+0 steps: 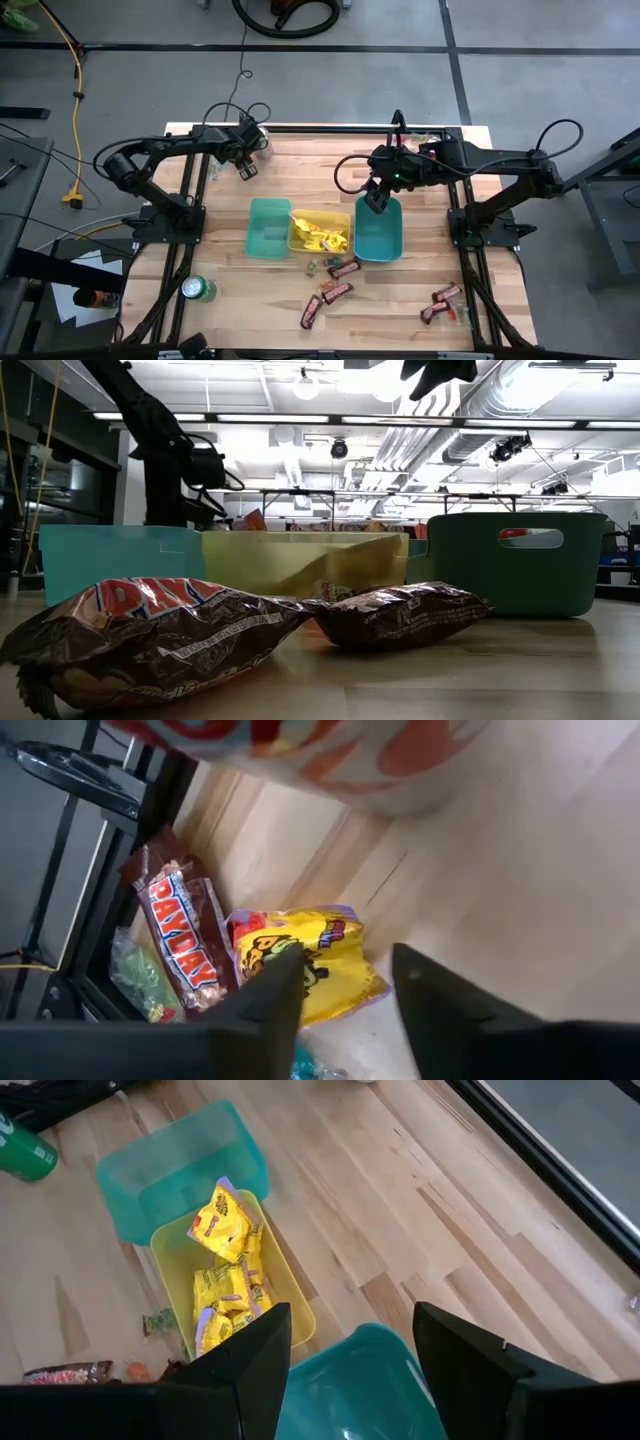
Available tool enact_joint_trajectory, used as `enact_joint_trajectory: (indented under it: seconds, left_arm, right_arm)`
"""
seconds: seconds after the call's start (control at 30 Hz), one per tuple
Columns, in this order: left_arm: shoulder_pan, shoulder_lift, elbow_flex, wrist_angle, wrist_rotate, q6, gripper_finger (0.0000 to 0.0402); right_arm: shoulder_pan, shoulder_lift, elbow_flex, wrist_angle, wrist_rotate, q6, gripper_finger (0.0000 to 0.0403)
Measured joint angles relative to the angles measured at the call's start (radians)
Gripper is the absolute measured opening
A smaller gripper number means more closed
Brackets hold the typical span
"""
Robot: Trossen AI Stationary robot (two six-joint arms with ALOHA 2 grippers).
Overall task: Sort candy
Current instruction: Put the yellow candy into the yellow bin
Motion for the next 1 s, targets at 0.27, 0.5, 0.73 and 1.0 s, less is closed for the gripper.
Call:
enact_joint_trajectory:
  seconds: [0.27, 0.5, 0.73, 1.0]
  left_arm:
    - [0.001, -0.049, -0.005, -0.045, 0.009, -0.001, 0.0008]
    - [0.001, -0.170, -0.008, -0.049, 0.059, 0.004, 0.0010]
    - [0.001, -0.276, -0.007, -0.082, 0.060, 0.008, 0.0027]
    - [0.001, -0.237, -0.006, -0.134, 0.103, 0.027, 0.0107]
  right_arm:
    - [0.001, 0.000, 0.000, 0.000, 0.000, 0.005, 0.0206]
    - [0.000, 0.000, 0.000, 0.000, 0.000, 0.000, 0.0206]
    - [0.000, 0.000, 0.000, 0.000, 0.000, -0.002, 0.0206]
    - [0.001, 0.000, 0.000, 0.000, 0.000, -0.002, 0.0206]
